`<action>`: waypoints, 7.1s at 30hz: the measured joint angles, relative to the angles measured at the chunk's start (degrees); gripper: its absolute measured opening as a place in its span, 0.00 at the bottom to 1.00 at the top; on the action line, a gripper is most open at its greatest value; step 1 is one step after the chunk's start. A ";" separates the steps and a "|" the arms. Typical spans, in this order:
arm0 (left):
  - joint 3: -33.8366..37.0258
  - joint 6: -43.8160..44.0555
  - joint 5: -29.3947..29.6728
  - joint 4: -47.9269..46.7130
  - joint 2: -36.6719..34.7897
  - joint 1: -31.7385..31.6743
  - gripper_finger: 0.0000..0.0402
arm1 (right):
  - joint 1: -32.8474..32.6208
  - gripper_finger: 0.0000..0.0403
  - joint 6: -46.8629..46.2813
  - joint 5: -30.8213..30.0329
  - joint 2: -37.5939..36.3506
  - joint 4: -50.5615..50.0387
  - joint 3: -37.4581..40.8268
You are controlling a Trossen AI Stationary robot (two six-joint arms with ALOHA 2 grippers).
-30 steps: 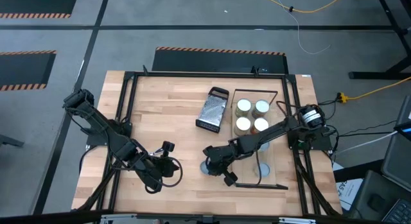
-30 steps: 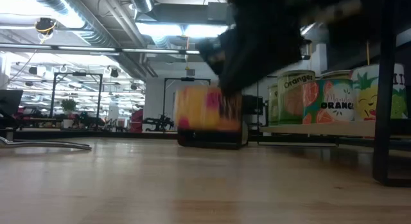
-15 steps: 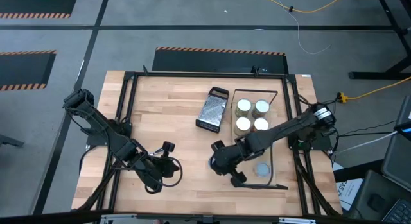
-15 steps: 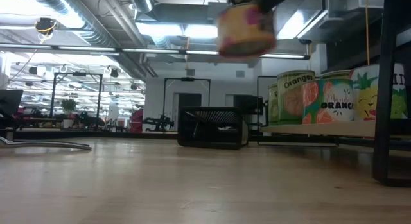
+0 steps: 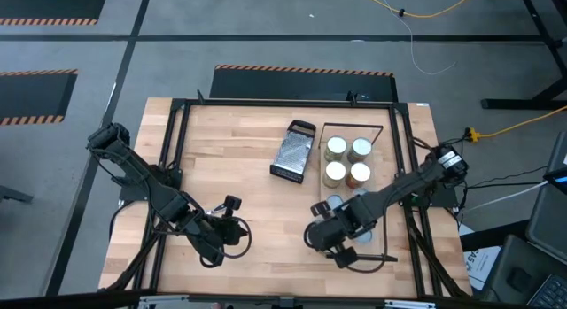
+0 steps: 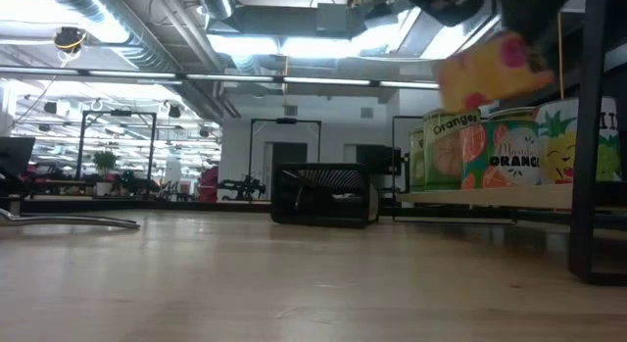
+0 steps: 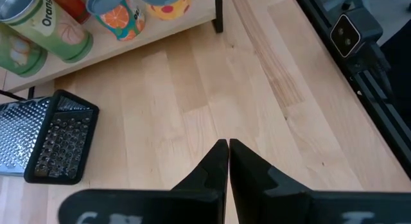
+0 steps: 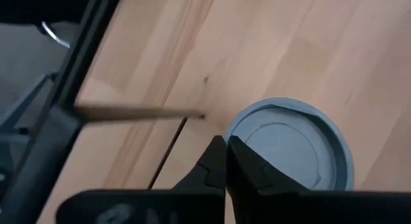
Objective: Pick and place cans onto a shelf
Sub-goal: Put the canned pineapple rings on the shelf, then return to Home Position
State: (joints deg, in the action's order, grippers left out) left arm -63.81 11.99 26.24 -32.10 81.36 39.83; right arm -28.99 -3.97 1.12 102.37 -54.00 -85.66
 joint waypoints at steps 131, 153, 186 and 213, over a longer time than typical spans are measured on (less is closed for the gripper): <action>3.75 -10.92 20.42 -1.75 -41.67 -2.34 0.02 | -2.69 0.17 8.64 -1.66 -46.55 6.91 9.37; 41.92 -16.64 20.84 20.91 -65.62 -4.50 0.02 | -2.63 0.17 5.67 -10.16 -80.79 32.80 49.08; 63.23 -23.22 -8.90 43.42 -81.22 -33.01 0.00 | 26.03 0.17 2.97 16.37 -85.26 61.30 72.34; 63.23 -15.09 -23.22 32.84 -81.00 -41.44 0.00 | 34.11 0.17 2.92 29.57 -101.92 42.57 71.62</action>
State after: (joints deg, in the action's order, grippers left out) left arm -0.58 -3.10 3.02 0.74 0.36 -1.60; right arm 5.13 -1.05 30.69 0.45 -11.43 -14.04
